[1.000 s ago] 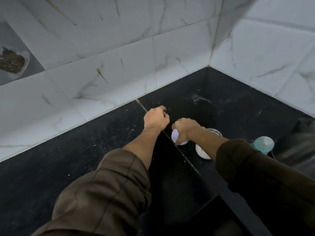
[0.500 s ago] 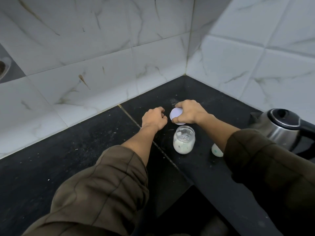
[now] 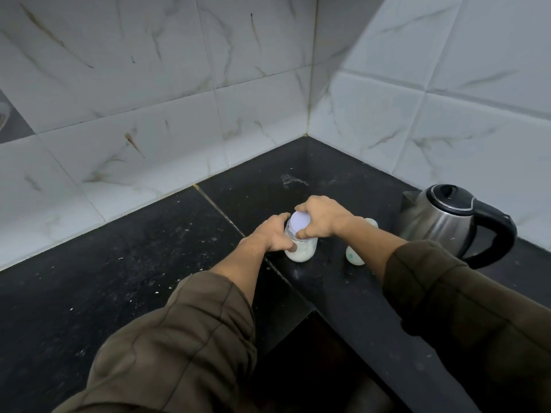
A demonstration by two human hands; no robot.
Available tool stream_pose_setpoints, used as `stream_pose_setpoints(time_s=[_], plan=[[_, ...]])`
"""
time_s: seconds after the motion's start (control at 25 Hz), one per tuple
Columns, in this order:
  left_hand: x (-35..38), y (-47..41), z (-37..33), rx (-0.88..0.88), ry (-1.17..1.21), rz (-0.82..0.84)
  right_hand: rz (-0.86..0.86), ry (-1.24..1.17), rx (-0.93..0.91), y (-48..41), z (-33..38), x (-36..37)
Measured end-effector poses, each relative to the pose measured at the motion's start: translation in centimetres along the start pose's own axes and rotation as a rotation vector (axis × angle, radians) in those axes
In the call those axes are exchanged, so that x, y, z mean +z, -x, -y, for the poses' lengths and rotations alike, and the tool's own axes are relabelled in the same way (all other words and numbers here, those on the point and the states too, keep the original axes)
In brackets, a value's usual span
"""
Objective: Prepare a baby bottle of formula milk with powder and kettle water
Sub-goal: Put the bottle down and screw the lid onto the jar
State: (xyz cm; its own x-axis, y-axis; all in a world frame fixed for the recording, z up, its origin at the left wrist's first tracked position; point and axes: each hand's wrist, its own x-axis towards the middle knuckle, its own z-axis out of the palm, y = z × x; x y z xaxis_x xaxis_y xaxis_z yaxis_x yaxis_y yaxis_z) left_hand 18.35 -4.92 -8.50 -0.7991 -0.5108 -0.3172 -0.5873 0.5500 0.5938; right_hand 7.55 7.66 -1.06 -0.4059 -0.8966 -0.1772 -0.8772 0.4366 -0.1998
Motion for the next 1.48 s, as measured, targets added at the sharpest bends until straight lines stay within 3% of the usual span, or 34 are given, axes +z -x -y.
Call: stream_pose_setpoints(time_s=[0.56, 0.8, 1.0, 1.08, 1.24, 1.32, 1.48], plan=[[1.9, 0.0, 1.0, -0.031, 0.052, -0.103, 0.038, 0.137, -0.017, -1.4, 0.5, 0.8], [2.0, 0.5, 0.7, -0.037, 0.015, -0.164, -0.009, 0.101, 0.153, -2.1, 0.8, 1.6], [1.9, 0.5, 0.8, -0.042, 0.019, -0.173, -0.053, 0.294, 0.223, -0.9, 1.6, 1.2], [1.8, 0.5, 0.7, -0.04, 0.017, -0.174, -0.086, 0.215, 0.266, -0.6, 1.0, 0.8], [1.4, 0.2, 0.3, -0.043, -0.016, -0.155, 0.121, -0.109, 0.117, -1.5, 0.0, 0.6], [1.2, 0.2, 0.2, -0.043, -0.019, -0.138, 0.18, -0.112, 0.055, -1.8, 0.1, 0.9], [1.2, 0.1, 0.4, -0.039, -0.014, -0.138, 0.129, -0.003, -0.014, -2.3, -0.1, 1.4]])
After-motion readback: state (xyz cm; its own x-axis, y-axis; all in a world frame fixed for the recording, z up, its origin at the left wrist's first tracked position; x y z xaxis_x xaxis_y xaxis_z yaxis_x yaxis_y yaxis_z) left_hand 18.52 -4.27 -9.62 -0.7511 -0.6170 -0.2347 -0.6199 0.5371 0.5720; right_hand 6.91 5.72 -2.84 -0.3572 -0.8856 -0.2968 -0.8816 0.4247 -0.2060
